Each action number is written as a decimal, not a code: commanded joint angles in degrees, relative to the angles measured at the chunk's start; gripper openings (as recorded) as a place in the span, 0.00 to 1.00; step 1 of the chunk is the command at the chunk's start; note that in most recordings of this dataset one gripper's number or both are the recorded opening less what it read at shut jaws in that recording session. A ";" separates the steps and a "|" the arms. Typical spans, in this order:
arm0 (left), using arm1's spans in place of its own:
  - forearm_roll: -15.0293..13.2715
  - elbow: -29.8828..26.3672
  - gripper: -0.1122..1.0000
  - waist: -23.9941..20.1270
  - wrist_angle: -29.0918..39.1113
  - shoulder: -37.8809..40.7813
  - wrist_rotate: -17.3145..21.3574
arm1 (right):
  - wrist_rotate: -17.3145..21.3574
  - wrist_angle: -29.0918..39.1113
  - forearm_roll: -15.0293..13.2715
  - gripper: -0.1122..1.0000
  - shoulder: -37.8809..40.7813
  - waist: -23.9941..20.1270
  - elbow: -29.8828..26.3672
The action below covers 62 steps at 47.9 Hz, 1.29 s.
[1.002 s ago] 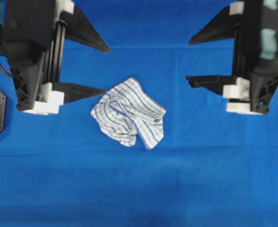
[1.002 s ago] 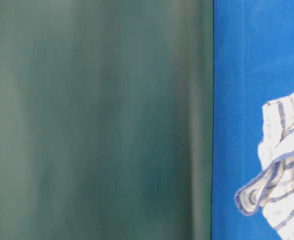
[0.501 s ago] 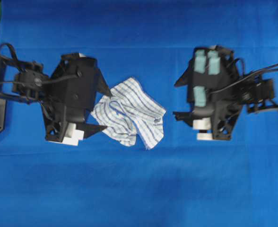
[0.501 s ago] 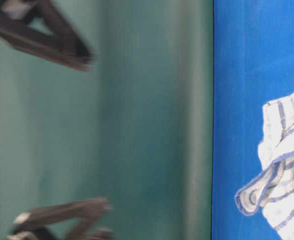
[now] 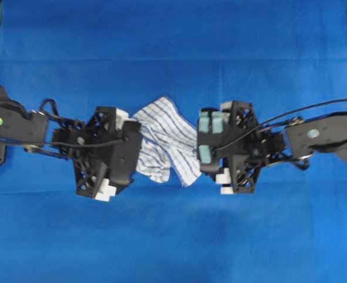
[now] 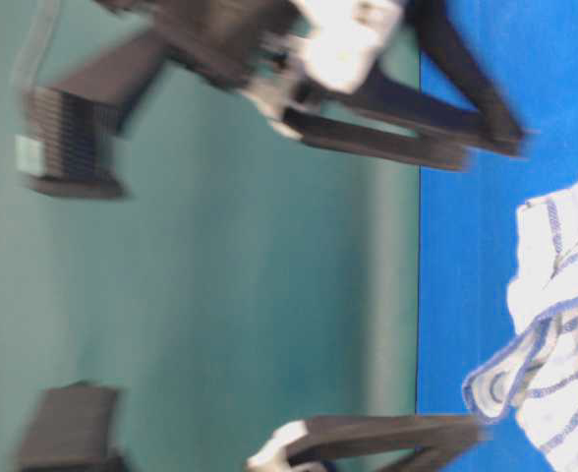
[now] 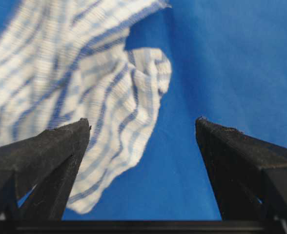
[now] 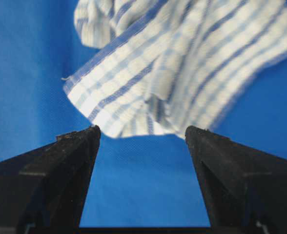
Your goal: Lift the towel with both arms.
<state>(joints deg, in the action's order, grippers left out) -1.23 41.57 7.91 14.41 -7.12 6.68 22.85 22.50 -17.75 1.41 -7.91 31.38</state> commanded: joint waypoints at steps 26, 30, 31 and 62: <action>-0.18 -0.18 0.93 0.26 -10.46 12.57 0.18 | 0.18 -10.02 0.70 0.72 11.87 0.00 -0.88; -0.18 -0.18 0.92 0.26 -10.46 12.74 0.09 | 0.09 -10.02 0.70 0.72 11.87 0.09 -0.88; -0.18 -0.18 0.91 0.26 -10.37 12.83 0.09 | 0.09 -10.02 0.70 0.71 11.87 0.00 -0.88; -0.18 -1.32 0.12 -0.97 -3.60 8.44 0.35 | -1.05 -6.86 0.53 0.14 5.63 0.09 -1.58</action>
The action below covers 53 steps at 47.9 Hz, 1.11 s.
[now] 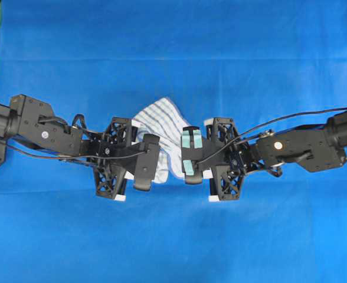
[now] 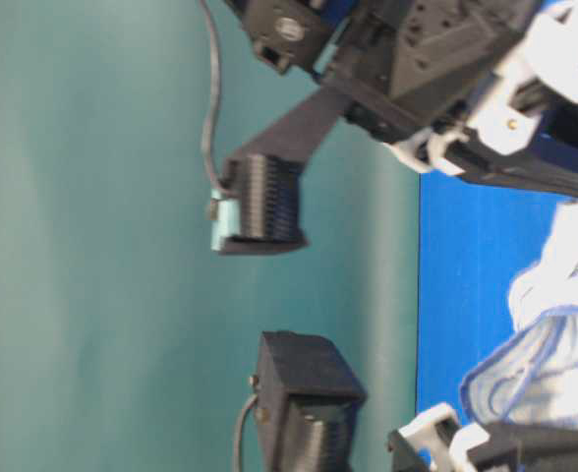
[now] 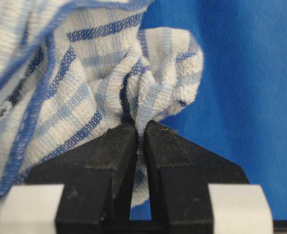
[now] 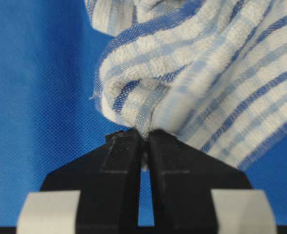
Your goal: Lift the towel with both arms.
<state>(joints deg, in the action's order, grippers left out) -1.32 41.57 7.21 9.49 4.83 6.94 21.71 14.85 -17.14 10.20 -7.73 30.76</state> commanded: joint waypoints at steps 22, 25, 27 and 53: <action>0.00 -11.78 0.12 -1.58 17.31 -21.88 0.09 | -0.18 21.71 -0.70 0.14 -20.92 0.26 -8.17; 0.18 -13.54 0.12 -2.29 19.07 -24.17 0.18 | -0.26 23.73 -1.41 0.14 -22.68 0.26 -9.49; 0.26 -14.41 0.12 -2.81 19.86 -25.14 0.26 | -0.26 25.14 -2.02 0.14 -23.82 0.26 -10.37; 0.26 -28.65 0.12 -7.12 26.72 -31.46 0.97 | -4.75 40.25 -4.39 0.14 -31.90 0.26 -25.84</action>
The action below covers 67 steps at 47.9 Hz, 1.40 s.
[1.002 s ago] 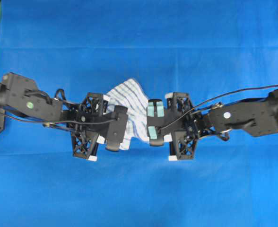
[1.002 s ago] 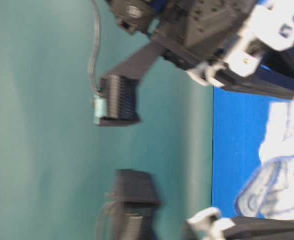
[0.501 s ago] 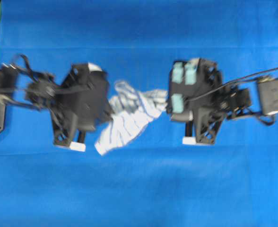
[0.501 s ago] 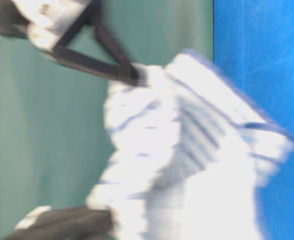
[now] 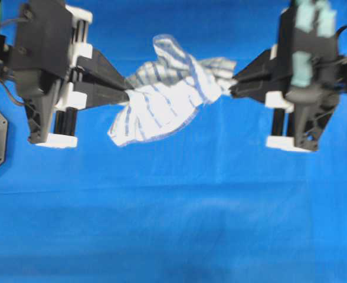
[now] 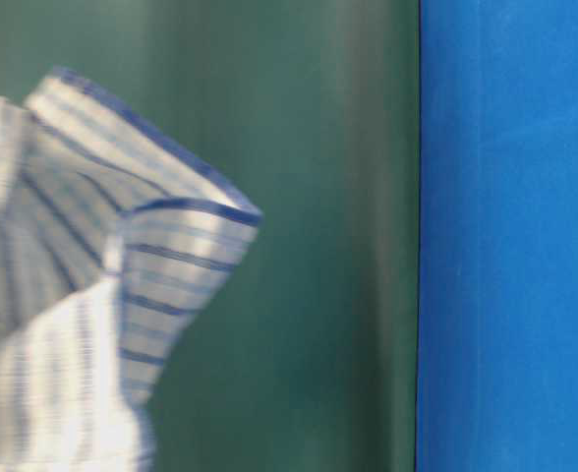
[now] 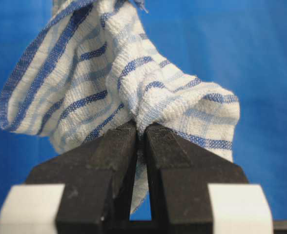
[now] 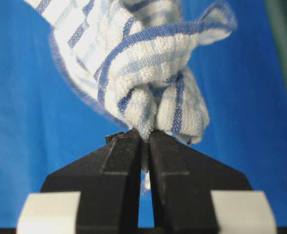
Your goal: Lift the towel with both arms.
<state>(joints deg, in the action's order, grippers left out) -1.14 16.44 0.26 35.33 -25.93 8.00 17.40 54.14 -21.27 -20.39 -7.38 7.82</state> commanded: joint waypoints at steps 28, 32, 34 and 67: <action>0.26 -7.56 0.13 -2.11 3.08 0.00 2.29 | -5.01 2.37 -0.09 0.15 -2.02 -0.09 -5.71; 0.18 -7.38 0.13 -2.37 2.90 -0.18 1.32 | -4.48 2.29 -0.35 0.27 -2.02 0.00 -5.71; 0.09 -7.38 0.13 -2.37 2.64 -0.18 1.14 | -4.48 2.29 -0.62 0.38 -2.02 0.09 -5.80; -0.09 -3.69 0.93 -2.29 1.85 -0.70 0.88 | -2.20 2.20 -1.58 0.72 -1.67 0.09 -3.25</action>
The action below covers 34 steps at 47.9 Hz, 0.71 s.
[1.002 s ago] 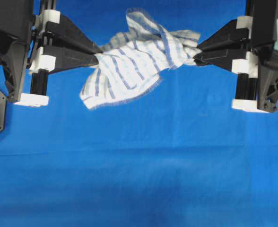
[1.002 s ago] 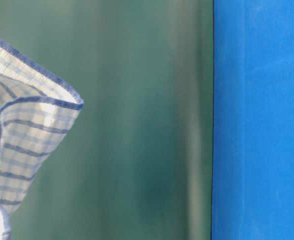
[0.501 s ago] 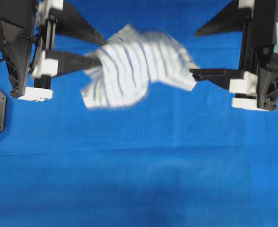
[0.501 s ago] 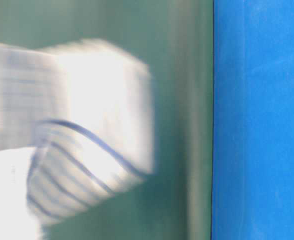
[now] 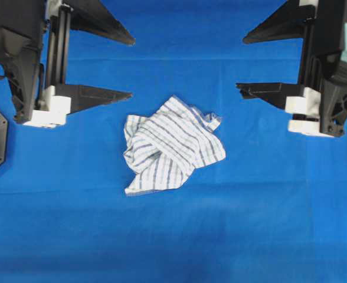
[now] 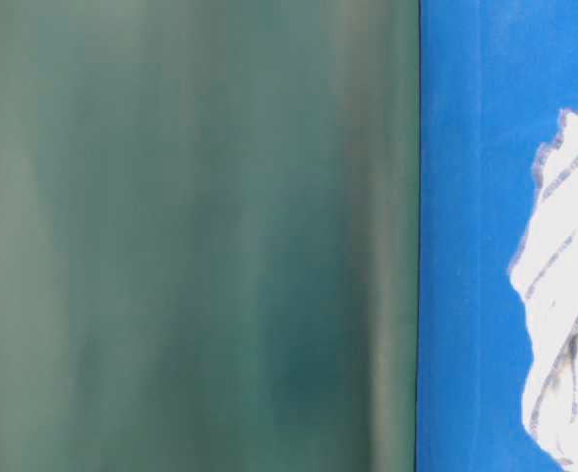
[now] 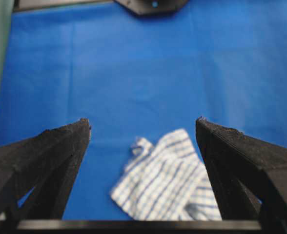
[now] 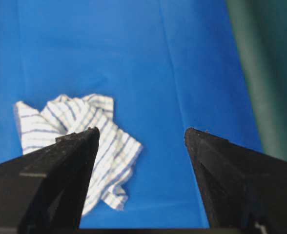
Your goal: Lift the towel with both arms.
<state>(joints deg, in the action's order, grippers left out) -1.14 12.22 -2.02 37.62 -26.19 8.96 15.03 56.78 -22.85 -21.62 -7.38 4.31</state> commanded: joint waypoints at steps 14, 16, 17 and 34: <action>-0.09 11.60 0.93 0.88 -5.62 1.14 -2.29 | 4.75 -7.73 1.32 0.71 1.32 -0.35 9.84; -0.09 13.27 0.93 1.05 -6.86 1.32 -2.64 | 5.36 -8.79 1.32 0.71 1.49 -0.35 11.25; -0.09 14.06 0.93 1.23 -7.47 1.41 -2.81 | 5.63 -9.49 1.32 0.71 1.58 -0.35 11.87; -0.09 24.52 0.93 2.99 -17.75 4.75 -4.48 | 9.40 -21.01 1.32 0.71 4.75 -0.35 22.06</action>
<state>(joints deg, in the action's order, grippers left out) -1.14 36.30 0.88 21.45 -21.62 4.39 24.17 38.06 -21.53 -17.23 -7.65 25.93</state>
